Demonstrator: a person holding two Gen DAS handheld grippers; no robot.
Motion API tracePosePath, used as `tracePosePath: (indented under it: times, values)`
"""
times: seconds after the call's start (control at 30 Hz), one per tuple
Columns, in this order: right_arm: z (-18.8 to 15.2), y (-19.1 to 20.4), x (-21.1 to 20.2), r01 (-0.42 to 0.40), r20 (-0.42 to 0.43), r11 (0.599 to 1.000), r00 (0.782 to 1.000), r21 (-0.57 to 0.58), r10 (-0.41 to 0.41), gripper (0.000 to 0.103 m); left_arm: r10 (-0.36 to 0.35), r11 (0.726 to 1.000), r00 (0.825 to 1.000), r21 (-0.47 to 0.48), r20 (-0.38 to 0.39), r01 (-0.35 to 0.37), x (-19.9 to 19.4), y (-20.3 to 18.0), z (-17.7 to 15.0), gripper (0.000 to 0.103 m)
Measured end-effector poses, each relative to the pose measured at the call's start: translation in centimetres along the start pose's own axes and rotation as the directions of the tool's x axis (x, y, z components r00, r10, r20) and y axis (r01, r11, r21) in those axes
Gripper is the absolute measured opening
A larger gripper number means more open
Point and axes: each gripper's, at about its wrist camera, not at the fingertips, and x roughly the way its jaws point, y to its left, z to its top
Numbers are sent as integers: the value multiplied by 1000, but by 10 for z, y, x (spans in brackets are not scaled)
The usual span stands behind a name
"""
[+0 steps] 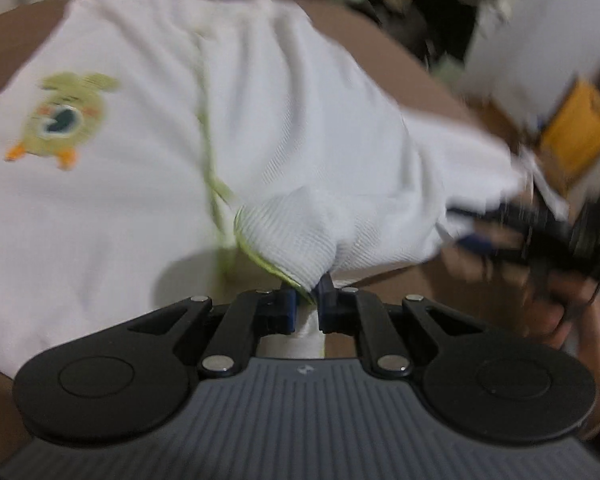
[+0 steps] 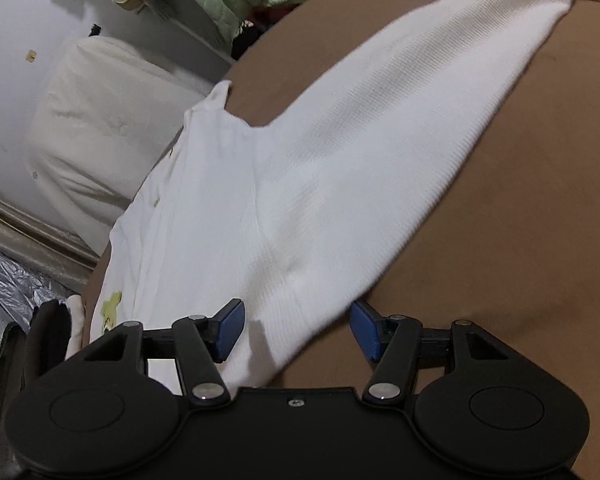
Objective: Fold clothes
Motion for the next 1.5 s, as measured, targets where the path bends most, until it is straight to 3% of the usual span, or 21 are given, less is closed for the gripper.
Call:
tracePosePath:
  times: [0.13, 0.23, 0.37, 0.47, 0.6, 0.67, 0.83, 0.9, 0.93, 0.97, 1.03, 1.13, 1.2, 1.23, 1.27, 1.3, 1.4, 1.43, 1.47, 1.5]
  values:
    - [0, 0, 10, -27, 99, 999, 995, 28, 24, 61, -86, 994, 996, -69, -28, 84, 4, 8, -2, 9]
    - [3, 7, 10, -26, 154, 1000, 988, -4, 26, 4, -156, 981, 987, -124, -47, 149, 6, 13, -5, 10]
    - [10, 21, -10, 14, 219, 996, 976, -92, 7, 4, -276, 947, 958, -192, -74, 257, 10, 13, -27, 10]
    - [18, 33, -30, 60, 232, 981, 972, -186, -15, 2, -310, 929, 944, -247, -114, 275, 21, 16, -42, 9]
    - [14, 43, -14, 234, 197, 899, 966, -371, -170, 1, -272, 943, 930, -262, -246, 207, 46, 13, -63, 3]
    - [9, 33, -5, 276, 171, 877, 959, -393, -225, 0, -262, 950, 935, -234, -241, 206, 45, 8, -68, 3]
    - [3, 30, -5, 354, 197, 847, 934, -397, -297, 3, -232, 967, 946, -159, -226, 199, 40, -3, -78, 7]
    - [0, 30, -9, 358, 188, 849, 933, -389, -307, 6, -194, 979, 959, -96, -207, 178, 40, -11, -77, 14]
    - [-2, 30, -12, 348, 177, 857, 937, -380, -302, 14, -176, 984, 965, -65, -196, 166, 40, -15, -77, 25]
    - [-5, 29, -16, 306, 150, 882, 951, -359, -269, 22, -157, 988, 970, -34, -184, 154, 40, -19, -77, 42]
    - [-13, 27, -25, 222, 98, 924, 975, -311, -201, 31, -122, 991, 980, 27, -159, 127, 40, -27, -76, 55]
    - [-24, 25, -28, 65, 12, 967, 998, -246, -64, 36, -70, 989, 991, 118, -118, 84, 41, -39, -75, 70]
    - [-30, 25, -18, -32, -41, 981, 999, -192, 25, 45, -38, 983, 995, 177, -87, 53, 41, -47, -74, 66]
    - [-34, 26, -10, -53, -68, 985, 997, -166, 42, 51, -26, 981, 997, 190, -76, 40, 41, -48, -72, 49]
    - [-38, 27, -2, -65, -90, 987, 995, -145, 52, 52, -23, 987, 997, 157, -77, 35, 44, -41, -67, 15]
    - [-43, 31, 4, -57, -96, 987, 994, -150, 43, 52, -27, 991, 997, 125, -79, 37, 46, -34, -61, 6]
    - [-53, 46, 13, -42, -67, 973, 997, -225, 28, 55, -124, 992, 989, 27, -76, 126, 36, -15, -50, 5]
    - [-54, 49, 15, -50, -57, 968, 998, -247, 37, 50, -161, 987, 984, -2, -81, 161, 33, -12, -48, 5]
    - [-55, 53, 17, -57, -47, 962, 998, -268, 46, 10, -197, 980, 977, -31, -86, 195, 29, -9, -46, 4]
    - [-56, 56, 16, -64, -35, 955, 998, -289, 56, 6, -239, 970, 967, -63, -93, 234, 26, -6, -44, 4]
